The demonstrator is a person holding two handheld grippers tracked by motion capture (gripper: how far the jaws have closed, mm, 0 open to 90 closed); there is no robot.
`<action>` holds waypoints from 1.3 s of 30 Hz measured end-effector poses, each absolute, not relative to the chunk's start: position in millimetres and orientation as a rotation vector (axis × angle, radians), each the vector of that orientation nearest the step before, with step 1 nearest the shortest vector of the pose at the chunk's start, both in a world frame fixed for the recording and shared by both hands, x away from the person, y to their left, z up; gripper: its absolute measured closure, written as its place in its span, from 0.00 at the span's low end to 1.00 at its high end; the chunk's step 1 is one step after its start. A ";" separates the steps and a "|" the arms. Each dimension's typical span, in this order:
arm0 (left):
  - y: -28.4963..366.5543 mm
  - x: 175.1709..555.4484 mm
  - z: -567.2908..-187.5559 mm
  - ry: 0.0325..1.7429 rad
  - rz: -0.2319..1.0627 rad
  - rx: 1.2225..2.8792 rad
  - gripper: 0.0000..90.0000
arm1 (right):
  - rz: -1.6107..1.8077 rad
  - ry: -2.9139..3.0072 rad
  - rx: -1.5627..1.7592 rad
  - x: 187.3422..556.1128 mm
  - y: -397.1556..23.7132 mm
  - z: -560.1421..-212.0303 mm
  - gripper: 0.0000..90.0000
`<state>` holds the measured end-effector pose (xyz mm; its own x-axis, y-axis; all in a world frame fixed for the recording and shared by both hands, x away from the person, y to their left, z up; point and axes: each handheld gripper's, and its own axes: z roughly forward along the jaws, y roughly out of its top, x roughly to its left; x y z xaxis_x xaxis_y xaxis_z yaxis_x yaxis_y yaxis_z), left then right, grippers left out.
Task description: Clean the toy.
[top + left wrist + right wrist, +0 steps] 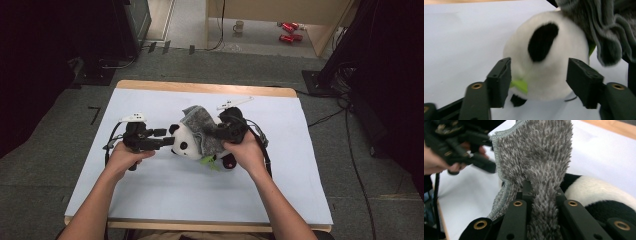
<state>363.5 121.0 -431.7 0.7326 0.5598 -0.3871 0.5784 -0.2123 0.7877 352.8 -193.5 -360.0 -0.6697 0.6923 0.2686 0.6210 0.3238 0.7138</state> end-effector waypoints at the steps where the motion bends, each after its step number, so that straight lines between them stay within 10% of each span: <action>1: 121.7 363.0 -435.8 0.890 -0.021 1.874 0.39 | 1.284 2.482 1.242 355.2 -194.4 -360.1 0.89; 22: 96.7 373.7 -495.2 0.905 -0.063 1.924 0.38 | 1.218 2.447 1.383 401.1 -209.0 -359.0 0.89; 30: 94.9 374.5 -489.0 0.912 -0.033 1.825 0.81 | 1.211 2.446 1.370 400.4 -203.5 -351.4 0.89; 39: 90.5 369.8 -475.4 0.908 0.017 1.828 0.95 | 1.247 2.419 1.364 397.6 -203.0 -338.4 0.89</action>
